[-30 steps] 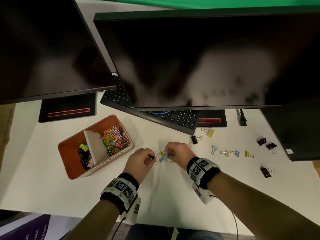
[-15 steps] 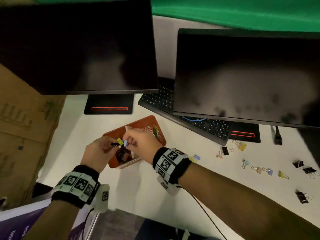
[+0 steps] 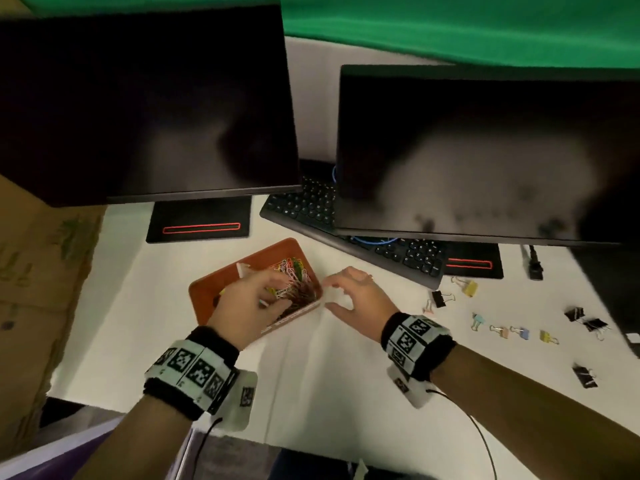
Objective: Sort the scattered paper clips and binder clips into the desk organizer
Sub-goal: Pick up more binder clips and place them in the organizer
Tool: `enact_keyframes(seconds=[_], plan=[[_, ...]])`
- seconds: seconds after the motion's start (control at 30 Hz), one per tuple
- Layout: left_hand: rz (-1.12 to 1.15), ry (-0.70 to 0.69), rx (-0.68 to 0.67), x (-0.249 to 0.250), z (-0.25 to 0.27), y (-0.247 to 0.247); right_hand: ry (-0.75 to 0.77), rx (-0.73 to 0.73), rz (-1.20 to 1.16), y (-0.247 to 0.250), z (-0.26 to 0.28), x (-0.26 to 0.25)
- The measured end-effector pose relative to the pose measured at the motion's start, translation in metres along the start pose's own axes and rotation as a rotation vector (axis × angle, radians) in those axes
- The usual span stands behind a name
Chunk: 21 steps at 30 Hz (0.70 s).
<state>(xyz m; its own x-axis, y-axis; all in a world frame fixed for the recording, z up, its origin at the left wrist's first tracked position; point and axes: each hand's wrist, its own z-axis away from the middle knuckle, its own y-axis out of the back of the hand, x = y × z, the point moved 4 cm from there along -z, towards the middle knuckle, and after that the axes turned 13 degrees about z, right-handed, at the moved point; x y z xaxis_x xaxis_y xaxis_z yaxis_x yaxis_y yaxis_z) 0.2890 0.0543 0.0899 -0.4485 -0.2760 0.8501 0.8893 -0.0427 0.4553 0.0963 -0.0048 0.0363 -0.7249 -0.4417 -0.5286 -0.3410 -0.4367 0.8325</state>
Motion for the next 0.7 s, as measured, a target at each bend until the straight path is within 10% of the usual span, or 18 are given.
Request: enact_keyframes(seconds=[0.3,0.7], plan=[[-0.152,-0.059,-0.385,0.002,-0.033,-0.163,-0.492,-0.021,0.302,0.031,0.075,0.149],[-0.464,-0.004,-0.48,-0.021,-0.054,-0.218,-0.358,-0.127,0.188,0.003,0.074,0.163]])
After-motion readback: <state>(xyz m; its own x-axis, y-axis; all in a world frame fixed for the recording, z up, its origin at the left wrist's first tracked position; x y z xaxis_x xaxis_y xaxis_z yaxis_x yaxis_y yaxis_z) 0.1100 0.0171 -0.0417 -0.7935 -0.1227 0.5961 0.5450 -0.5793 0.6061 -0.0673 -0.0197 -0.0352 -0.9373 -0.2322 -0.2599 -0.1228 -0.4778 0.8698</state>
